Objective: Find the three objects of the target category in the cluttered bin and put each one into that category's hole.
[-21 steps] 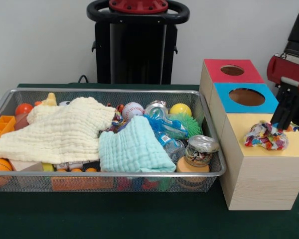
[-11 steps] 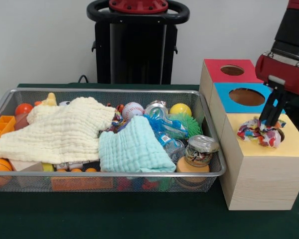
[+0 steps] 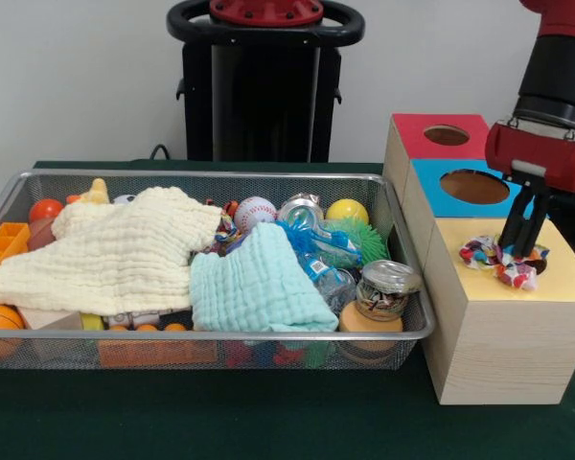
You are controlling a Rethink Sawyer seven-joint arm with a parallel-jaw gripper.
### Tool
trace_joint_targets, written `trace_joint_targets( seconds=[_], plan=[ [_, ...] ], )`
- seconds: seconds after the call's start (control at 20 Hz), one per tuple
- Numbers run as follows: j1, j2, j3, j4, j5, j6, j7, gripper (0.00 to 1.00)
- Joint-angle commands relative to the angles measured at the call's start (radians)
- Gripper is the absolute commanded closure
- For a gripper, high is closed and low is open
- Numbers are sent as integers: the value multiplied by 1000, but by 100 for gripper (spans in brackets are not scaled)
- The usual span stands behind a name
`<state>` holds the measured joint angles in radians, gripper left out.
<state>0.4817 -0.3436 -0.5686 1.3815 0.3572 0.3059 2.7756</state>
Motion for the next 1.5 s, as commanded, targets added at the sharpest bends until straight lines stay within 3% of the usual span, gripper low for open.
trace_joint_targets(
  seconds=[0.05, 0.3, 0.55, 0.65, 0.9, 1.25, 1.5],
  plan=[
    [7, 87, 126, 108, -56, -8, 58, 100],
    [21, 123, 97, 72, -48, 24, 65, 100],
    [11, 137, 98, 81, -76, -23, 31, 100],
    [-12, 161, 116, 91, -104, -127, 15, 100],
    [-87, 169, 190, 107, -135, -205, -5, 100],
    [-195, 161, 277, 96, -174, -206, -27, 100],
    [-226, 193, 275, 60, -189, -209, -15, 100]
  ],
)
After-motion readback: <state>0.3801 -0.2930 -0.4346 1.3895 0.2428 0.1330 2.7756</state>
